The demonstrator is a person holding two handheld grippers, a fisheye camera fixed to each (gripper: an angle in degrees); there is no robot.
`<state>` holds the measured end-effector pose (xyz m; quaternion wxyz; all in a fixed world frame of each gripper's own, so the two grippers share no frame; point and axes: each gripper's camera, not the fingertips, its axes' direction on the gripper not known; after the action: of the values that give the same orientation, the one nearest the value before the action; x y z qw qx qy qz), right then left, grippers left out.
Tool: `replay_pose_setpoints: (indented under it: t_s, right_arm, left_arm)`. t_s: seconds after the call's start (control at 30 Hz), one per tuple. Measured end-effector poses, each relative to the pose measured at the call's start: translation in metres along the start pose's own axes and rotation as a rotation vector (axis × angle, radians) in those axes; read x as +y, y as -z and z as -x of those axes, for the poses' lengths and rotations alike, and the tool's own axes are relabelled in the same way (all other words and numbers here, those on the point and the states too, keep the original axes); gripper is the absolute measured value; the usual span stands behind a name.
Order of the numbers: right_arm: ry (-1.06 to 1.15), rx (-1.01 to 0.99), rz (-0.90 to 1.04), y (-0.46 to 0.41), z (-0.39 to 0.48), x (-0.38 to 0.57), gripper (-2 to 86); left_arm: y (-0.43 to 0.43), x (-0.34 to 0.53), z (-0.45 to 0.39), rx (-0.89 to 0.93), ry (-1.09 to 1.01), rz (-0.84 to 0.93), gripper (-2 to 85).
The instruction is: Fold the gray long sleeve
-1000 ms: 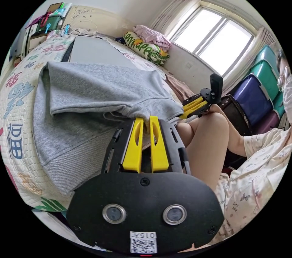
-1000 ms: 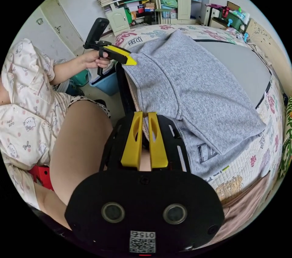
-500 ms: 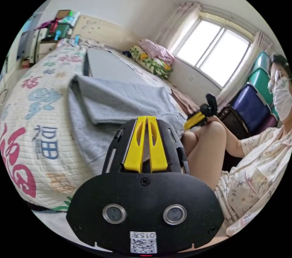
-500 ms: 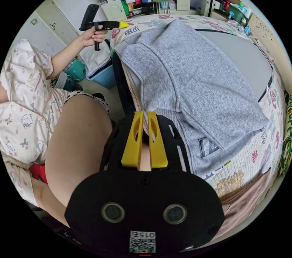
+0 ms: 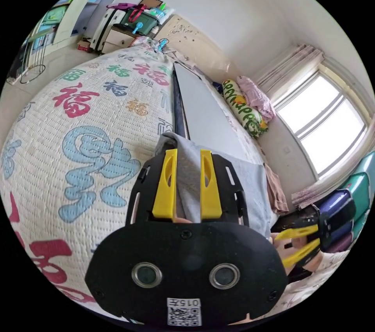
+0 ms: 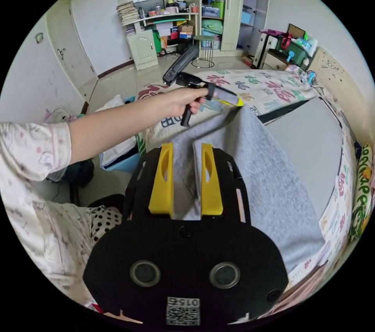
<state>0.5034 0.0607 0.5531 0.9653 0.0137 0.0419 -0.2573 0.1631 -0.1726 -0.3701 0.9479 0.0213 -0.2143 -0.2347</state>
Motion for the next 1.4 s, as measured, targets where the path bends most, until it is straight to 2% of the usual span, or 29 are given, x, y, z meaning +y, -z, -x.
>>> replay_pose_setpoints:
  t_s: [0.13,0.23,0.4,0.47,0.53,0.6,0.67,0.73,0.8,0.83,1.0,1.17,1.3,1.4]
  right_arm:
    - [-0.039,0.067,0.079,-0.095,0.008,0.002,11.9]
    - [-0.072,0.174,0.083,-0.121,0.015,0.013,10.7]
    - [-0.085,0.179,0.110,-0.134,0.023,0.003,7.4]
    - [-0.093,0.182,0.093,-0.129,0.029,-0.001,2.5]
    - [-0.050,0.096,0.055,-0.106,0.046,-0.010,0.9]
    - [0.015,0.116,0.034,-0.088,0.062,-0.017,0.4]
    - [0.057,0.125,0.045,-0.080,0.072,-0.026,0.1]
    - [0.014,0.080,0.082,-0.089,0.071,-0.038,0.1]
    - [-0.056,0.063,0.146,-0.107,0.066,-0.046,0.1]
    - [-0.060,0.044,0.079,-0.100,0.069,-0.050,0.1]
    - [-0.061,0.031,0.095,-0.076,0.088,-0.091,0.8]
    - [-0.052,0.014,0.082,-0.036,0.114,-0.134,3.0]
    - [-0.067,-0.079,0.039,0.024,0.127,-0.174,2.5]
    - [-0.015,-0.285,-0.010,0.078,0.142,-0.207,0.7]
  left_arm:
    - [-0.043,-0.022,-0.016,-0.014,-0.039,0.038,11.1]
    - [-0.065,-0.034,-0.018,-0.041,-0.048,0.049,11.3]
    - [-0.083,-0.052,-0.015,-0.012,0.002,0.050,7.8]
    - [-0.087,-0.055,-0.023,-0.017,-0.026,0.042,6.4]
    - [-0.093,-0.058,-0.040,-0.070,-0.115,0.059,4.7]
    - [-0.096,-0.059,-0.046,-0.066,-0.142,0.045,3.4]
    - [-0.103,-0.058,-0.044,-0.054,-0.128,0.039,2.3]
    - [-0.127,-0.054,-0.042,-0.173,-0.134,0.065,1.1]
    - [-0.153,-0.047,-0.042,-0.219,-0.161,0.107,0.6]
    - [-0.162,-0.047,-0.045,-0.240,-0.176,0.113,0.3]
    - [-0.196,-0.042,-0.061,-0.352,-0.237,0.128,-0.3]
    - [-0.226,-0.041,-0.043,-0.356,-0.220,0.138,-0.1]
    - [-0.245,-0.040,-0.024,-0.341,-0.202,0.141,0.1]
    - [-0.262,-0.036,-0.019,-0.393,-0.226,0.140,0.2]
